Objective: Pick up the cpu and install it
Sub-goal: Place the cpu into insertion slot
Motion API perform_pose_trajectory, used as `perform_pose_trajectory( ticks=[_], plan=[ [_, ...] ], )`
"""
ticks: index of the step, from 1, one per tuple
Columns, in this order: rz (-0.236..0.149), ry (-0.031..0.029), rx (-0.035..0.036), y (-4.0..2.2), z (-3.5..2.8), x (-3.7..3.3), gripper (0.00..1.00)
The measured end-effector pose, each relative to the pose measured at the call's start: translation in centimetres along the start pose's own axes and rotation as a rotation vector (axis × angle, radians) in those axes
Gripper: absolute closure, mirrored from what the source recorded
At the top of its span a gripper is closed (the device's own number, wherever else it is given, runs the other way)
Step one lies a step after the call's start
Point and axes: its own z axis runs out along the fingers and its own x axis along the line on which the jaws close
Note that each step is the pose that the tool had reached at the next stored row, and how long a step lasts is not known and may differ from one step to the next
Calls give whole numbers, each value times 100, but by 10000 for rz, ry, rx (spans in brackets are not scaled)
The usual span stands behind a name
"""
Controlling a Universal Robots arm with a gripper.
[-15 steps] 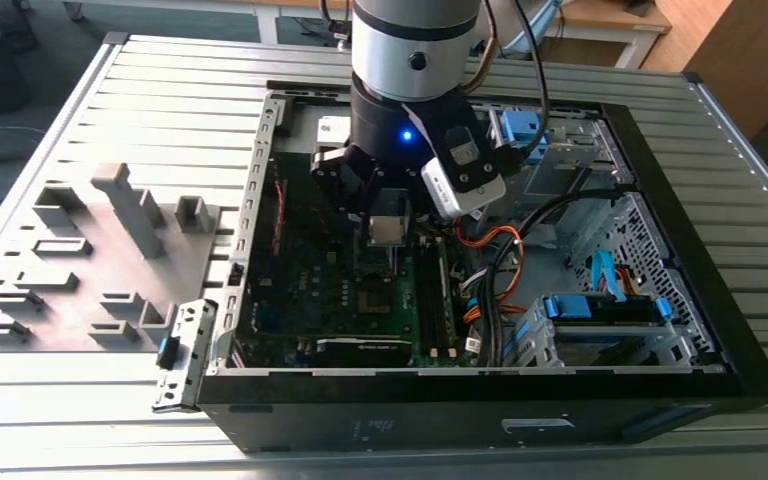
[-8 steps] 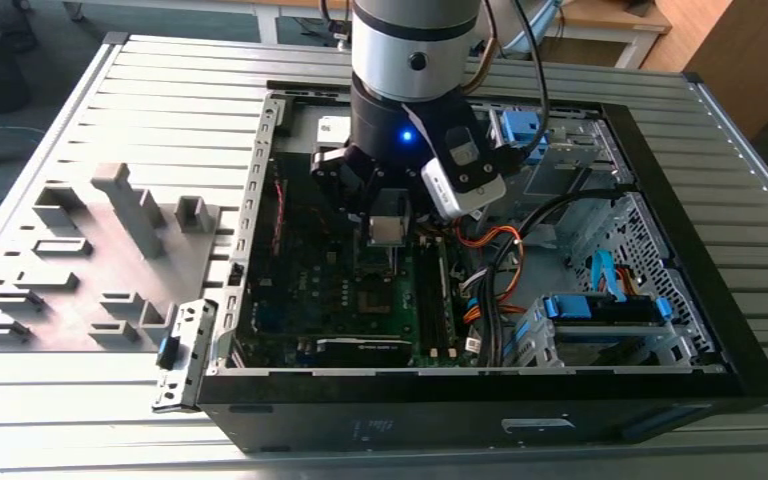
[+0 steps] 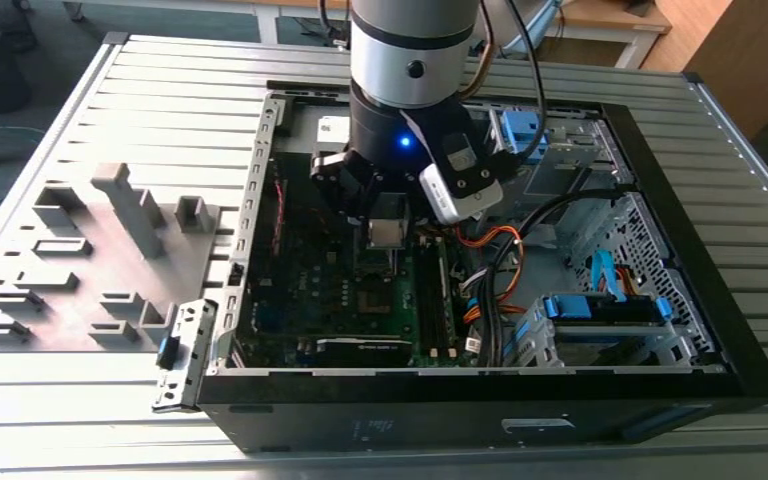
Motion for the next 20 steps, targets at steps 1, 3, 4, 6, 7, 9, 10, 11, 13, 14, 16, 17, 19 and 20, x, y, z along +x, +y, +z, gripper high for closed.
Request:
perform_pose_trajectory(
  ticks=[1,3,4,6,7,9,10,11,13,14,16,17,19,20],
  plan=[
    [0,0,0,0,0,0,53],
    [0,-1,-3,0,2,0,53],
    [0,-1,-2,0,2,0,53],
    [0,-1,-2,0,2,0,53],
    [0,-1,-2,0,2,0,53],
    [0,-1,-2,0,3,0,53],
    [0,-1,-2,0,3,0,53],
    [0,-1,-3,0,3,0,53],
    [1,-3,-7,1,15,2,53],
    [1,-2,-4,0,23,3,53],
    [0,-2,-3,1,51,4,53],
    [0,-2,-3,1,68,6,53],
    [0,-2,-3,1,105,8,53],
    [0,-1,-2,1,123,9,53]
  ],
)
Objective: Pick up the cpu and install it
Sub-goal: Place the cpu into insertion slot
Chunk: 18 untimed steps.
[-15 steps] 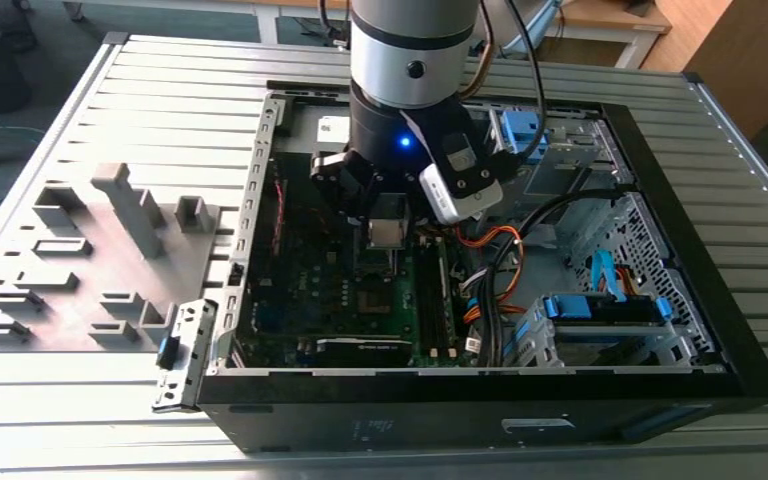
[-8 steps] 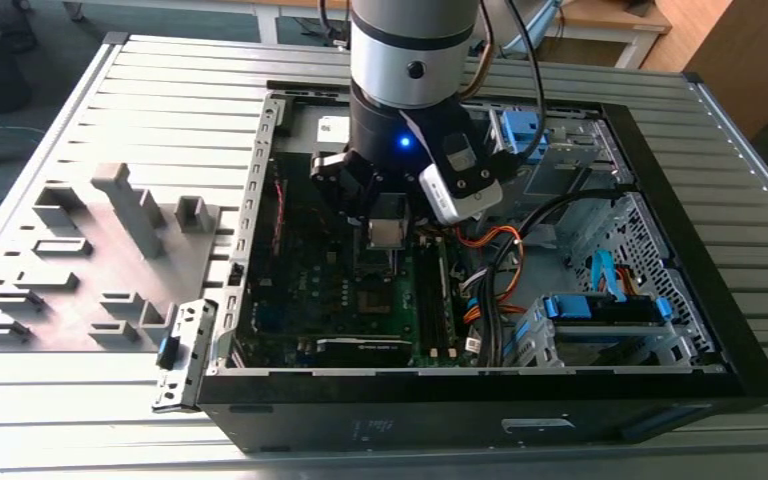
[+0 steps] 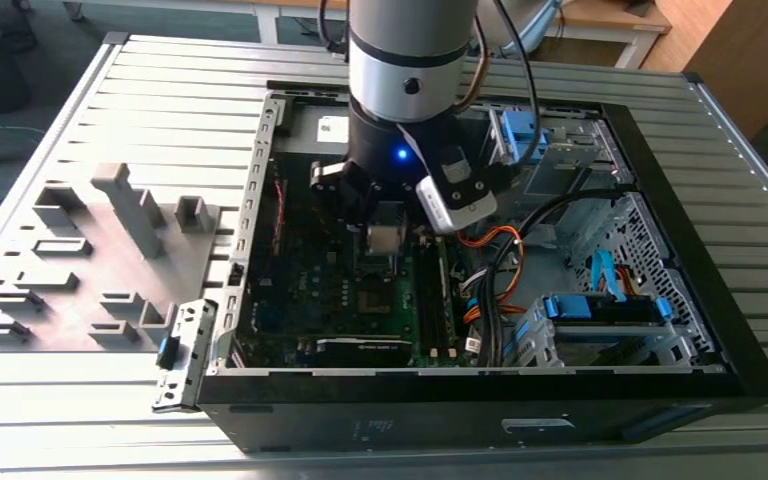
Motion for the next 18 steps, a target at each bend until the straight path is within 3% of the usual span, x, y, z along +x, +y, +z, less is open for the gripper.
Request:
perform_pose_trajectory(
  ticks=[18],
  plan=[
    [0,1,17,3,327,32,53]
  ],
)
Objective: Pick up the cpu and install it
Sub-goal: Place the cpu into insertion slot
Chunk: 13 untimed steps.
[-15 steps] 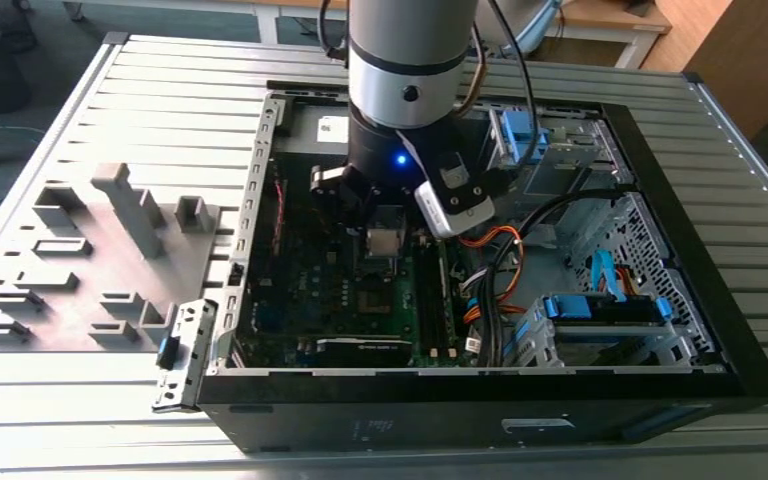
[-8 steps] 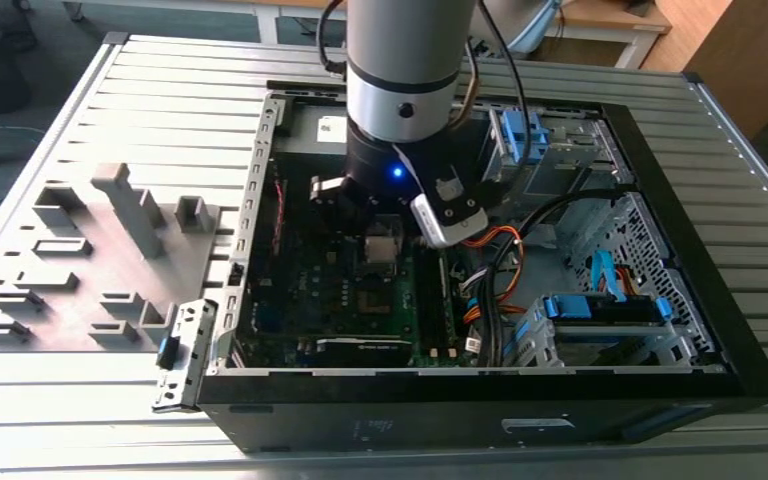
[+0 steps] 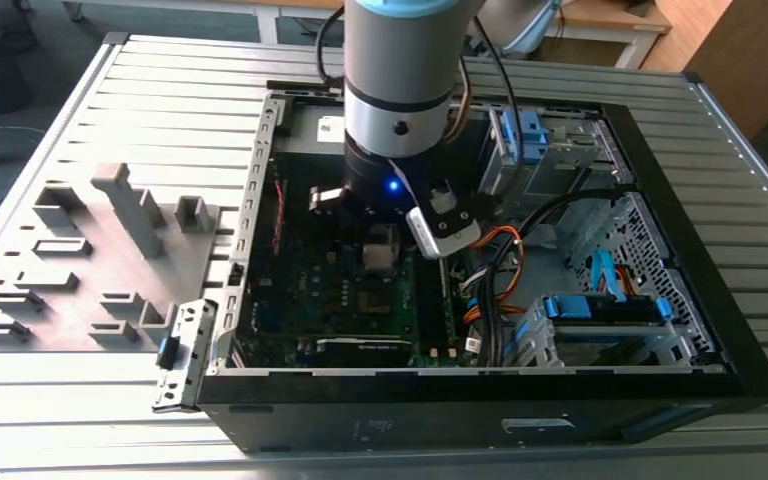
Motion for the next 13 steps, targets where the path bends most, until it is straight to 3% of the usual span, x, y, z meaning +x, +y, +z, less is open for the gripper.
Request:
perform_pose_trajectory(
  ticks=[13],
  plan=[
    [-1,0,0,1,201,16,53]
  ],
)
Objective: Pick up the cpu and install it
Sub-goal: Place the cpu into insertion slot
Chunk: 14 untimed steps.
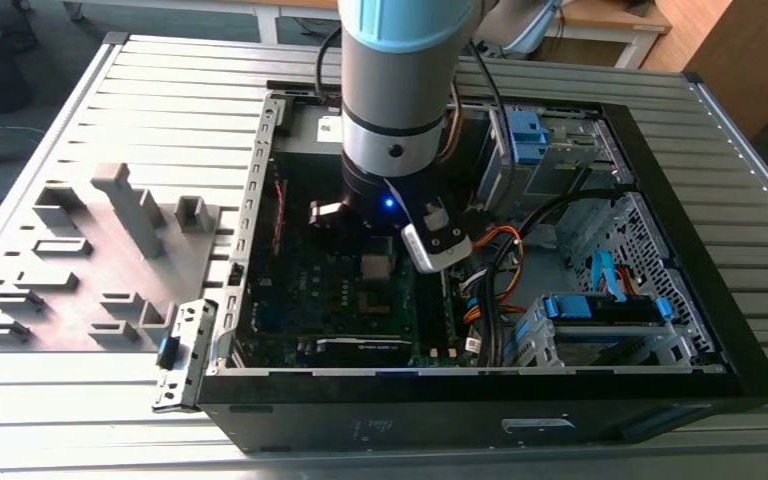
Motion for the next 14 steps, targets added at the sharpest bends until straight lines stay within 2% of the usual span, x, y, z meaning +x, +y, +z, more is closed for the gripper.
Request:
perform_pose_trajectory(
  ticks=[8,14],
  plan=[
    [1,0,5,1,121,10,53],
    [2,0,6,-21,151,24,53]
  ],
)
